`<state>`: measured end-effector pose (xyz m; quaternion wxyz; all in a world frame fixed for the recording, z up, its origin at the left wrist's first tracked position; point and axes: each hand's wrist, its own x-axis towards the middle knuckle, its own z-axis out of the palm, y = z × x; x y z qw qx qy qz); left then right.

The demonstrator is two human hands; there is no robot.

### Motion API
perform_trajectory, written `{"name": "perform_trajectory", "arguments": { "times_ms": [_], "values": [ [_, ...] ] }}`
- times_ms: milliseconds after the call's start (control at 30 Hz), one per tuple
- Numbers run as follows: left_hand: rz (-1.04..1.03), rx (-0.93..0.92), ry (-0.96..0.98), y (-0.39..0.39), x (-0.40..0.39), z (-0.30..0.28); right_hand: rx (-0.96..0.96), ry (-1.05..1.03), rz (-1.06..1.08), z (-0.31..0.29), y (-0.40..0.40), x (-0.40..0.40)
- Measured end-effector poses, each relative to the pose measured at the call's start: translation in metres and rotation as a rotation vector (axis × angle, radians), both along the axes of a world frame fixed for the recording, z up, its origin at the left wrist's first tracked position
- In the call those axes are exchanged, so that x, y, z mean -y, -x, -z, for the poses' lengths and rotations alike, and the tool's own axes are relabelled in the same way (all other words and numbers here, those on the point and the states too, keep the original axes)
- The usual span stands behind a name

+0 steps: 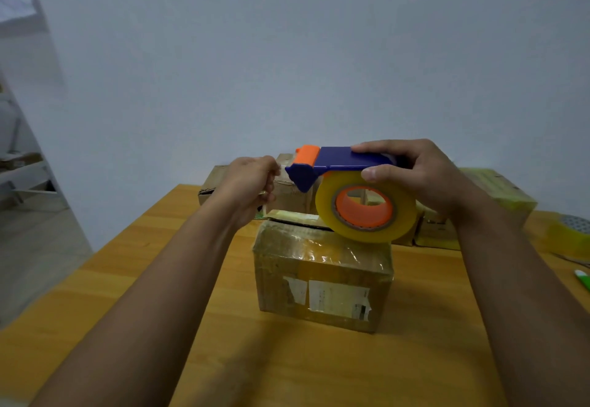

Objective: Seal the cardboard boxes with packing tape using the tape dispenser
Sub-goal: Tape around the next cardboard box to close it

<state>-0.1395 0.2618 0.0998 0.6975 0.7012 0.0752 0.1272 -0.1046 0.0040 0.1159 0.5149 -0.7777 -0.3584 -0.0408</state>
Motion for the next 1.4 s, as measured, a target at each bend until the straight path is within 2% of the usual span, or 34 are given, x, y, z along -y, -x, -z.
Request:
{"name": "perform_trajectory", "arguments": {
  "times_ms": [200, 333, 433, 667, 800, 967, 1200, 1400],
  "values": [
    [-0.128, -0.050, 0.053, -0.009, -0.011, 0.008, 0.004, 0.065, 0.018, 0.000, -0.001, 0.001],
    [0.000, -0.142, 0.232, -0.009, -0.014, 0.010, -0.010, 0.074, 0.026, 0.001, -0.004, 0.001],
    [0.087, -0.184, 0.263, -0.006, -0.018, 0.014, -0.028, 0.109, 0.025, 0.007, -0.006, 0.000],
    [0.202, -0.203, 0.257, -0.007, -0.028, 0.026, -0.026, 0.113, 0.038, 0.012, -0.008, -0.001],
    [0.233, -0.246, 0.157, -0.006, -0.032, 0.030, -0.027, 0.115, 0.032, 0.014, -0.009, 0.001],
    [0.232, -0.255, 0.119, -0.005, -0.030, 0.031, -0.035, 0.160, 0.028, 0.014, -0.010, 0.005],
    [0.132, -0.174, 0.053, -0.007, -0.028, 0.033, -0.032, 0.224, 0.006, 0.012, -0.010, 0.004],
    [-0.017, -0.129, 0.076, -0.014, -0.025, 0.027, -0.018, 0.135, 0.000, 0.006, -0.013, -0.005]
  ]
}}
